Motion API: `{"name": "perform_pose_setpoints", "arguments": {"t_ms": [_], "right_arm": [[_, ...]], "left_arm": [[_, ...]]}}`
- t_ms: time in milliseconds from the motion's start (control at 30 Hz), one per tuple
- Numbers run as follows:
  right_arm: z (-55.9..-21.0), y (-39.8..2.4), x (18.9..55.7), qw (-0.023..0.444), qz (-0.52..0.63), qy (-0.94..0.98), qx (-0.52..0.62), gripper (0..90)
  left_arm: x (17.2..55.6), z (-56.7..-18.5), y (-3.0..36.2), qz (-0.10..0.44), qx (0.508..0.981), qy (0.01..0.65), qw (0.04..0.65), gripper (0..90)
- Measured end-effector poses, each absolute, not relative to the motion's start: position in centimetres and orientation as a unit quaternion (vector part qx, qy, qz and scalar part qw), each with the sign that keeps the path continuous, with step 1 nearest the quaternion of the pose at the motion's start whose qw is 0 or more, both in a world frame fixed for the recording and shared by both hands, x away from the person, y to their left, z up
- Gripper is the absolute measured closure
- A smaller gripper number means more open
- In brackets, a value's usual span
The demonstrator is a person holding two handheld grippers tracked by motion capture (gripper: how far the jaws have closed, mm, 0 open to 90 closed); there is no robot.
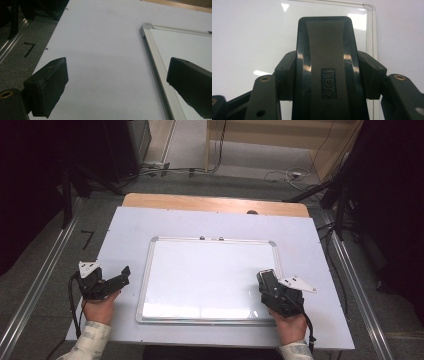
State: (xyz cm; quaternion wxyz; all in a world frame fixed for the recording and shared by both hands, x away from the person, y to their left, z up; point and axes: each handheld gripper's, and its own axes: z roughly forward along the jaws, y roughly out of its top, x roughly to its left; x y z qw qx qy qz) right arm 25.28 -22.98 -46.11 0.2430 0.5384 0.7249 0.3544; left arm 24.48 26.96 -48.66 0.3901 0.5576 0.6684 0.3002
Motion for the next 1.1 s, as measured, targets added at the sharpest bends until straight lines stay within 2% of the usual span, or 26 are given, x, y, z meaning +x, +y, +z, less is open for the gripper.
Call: {"name": "perform_pose_setpoints", "arguments": {"t_ms": [1100], "right_arm": [[-46.6, -23.9, 24.9, 0.258, 0.344, 0.695, 0.576, 38.2]], "left_arm": [[24.5, -48.7, 26.9, 0.301, 0.558, 0.669, 0.389, 4.1]]}}
